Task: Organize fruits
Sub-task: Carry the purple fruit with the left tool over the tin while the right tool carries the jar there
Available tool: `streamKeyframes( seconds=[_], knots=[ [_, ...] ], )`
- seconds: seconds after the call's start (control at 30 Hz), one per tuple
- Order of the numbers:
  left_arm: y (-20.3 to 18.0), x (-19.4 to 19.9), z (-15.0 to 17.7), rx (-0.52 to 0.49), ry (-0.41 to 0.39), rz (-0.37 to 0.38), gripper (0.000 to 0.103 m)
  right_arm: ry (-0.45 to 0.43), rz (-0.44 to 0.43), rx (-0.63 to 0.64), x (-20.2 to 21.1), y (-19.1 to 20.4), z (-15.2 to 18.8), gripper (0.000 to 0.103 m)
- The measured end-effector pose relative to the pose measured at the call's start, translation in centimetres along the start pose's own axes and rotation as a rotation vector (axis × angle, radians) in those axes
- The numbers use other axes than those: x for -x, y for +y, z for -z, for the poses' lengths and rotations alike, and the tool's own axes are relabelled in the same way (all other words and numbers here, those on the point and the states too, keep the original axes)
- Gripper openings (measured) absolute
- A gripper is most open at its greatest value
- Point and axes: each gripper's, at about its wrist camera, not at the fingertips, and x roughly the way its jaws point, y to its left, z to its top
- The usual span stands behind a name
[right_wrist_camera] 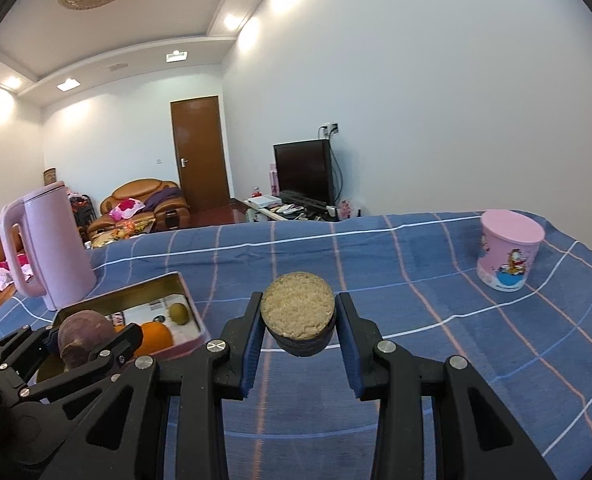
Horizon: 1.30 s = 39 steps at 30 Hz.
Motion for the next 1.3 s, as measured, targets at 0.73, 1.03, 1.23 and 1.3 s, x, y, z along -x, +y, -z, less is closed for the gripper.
streamKeyframes(
  seconds=[0.73,1.03,1.23,1.3],
  knots=[
    [5.9,-1.9,-0.2,0.076,0.027,-0.067,0.050,0.017,-0.097,0.066,-3.2,6.6,-0.4,0.037],
    [7.2,-3.0,-0.7,0.102,0.044,-0.098,0.050,0.053,-0.133,0.054,-5.6,8.1,-1.0,0.037],
    [8.4,-3.5,-1.0,0.129,0.056,-0.116,0.050,0.074,-0.148,0.054,-7.0,9.0,-1.1,0.037],
    [8.8,-3.8,-1.0,0.138,0.066,-0.128,0.050,0.088,-0.153,0.062,-7.5,9.3,-1.2,0.037]
  ],
)
